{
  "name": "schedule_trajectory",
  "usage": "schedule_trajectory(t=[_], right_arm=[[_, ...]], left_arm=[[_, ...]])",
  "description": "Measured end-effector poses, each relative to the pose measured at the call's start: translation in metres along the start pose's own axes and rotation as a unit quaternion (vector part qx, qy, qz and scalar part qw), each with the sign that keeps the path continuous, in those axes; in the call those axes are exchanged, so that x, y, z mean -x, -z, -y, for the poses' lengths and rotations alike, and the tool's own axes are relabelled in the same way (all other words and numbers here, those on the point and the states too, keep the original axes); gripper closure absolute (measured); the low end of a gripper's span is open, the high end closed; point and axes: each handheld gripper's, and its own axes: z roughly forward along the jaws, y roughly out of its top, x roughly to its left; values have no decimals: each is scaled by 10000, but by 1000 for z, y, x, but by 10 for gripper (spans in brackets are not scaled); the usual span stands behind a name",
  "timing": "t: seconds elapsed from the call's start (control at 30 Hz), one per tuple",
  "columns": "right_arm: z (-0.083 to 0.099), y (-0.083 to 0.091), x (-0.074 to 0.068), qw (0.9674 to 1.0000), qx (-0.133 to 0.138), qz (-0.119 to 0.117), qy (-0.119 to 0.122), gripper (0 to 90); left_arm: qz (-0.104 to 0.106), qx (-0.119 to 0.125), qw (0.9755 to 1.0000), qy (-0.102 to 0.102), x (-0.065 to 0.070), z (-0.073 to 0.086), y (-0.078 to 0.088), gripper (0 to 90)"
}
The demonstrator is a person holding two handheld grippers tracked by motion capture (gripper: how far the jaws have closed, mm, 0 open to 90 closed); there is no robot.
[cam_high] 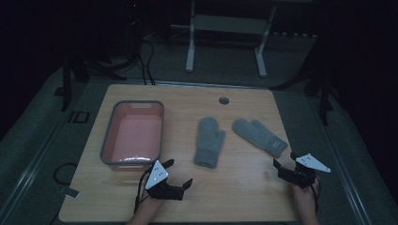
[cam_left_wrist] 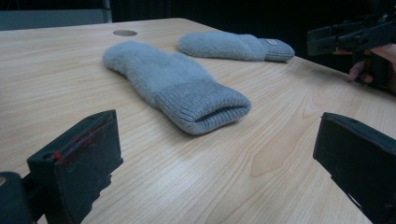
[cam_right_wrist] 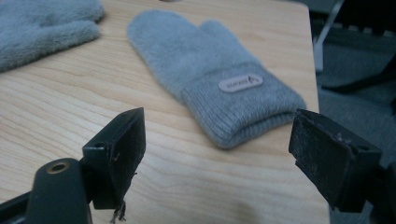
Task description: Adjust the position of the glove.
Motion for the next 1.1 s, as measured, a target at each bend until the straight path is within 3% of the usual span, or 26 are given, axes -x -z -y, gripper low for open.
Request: schedule_trajectory(t=[0.03,0.07,0.1,0.17,0.33,0.43,0.57,0.77,0.9,1.1], right_arm=[[0,-2,3,9997,-179,-165,-101,186],[0,-2,3,9997,-179,-165,-101,186],[1,-6,5,9985,-451,-270,-137,184],[1,-8,5,9979,-518,-367,-126,181],[1,-9,-1,9971,-699,-293,19,175],[-1,-12,-3,9958,-800,-433,35,172],[-8,-13,1,9955,-730,-592,-112,157],[-24,-15,8,9952,-711,-654,-145,140],[-37,-16,8,9951,-661,-729,-10,137],[-59,-14,12,9949,-493,-875,-29,136]], left_arm=[[2,-7,10000,-1,0,0,0,12],[2,-7,10000,-1,0,0,0,12],[1,-8,10000,4,0,0,0,12],[-19,-5,10000,5,0,0,0,13],[-31,-2,10000,17,-1,0,0,12],[-19,-22,10000,-4,0,0,0,12],[-28,-33,10000,11,-1,0,0,12],[-25,-21,10000,35,-1,1,1,13],[-25,-39,10000,26,-1,1,1,13],[-20,-50,10000,20,0,1,1,12]])
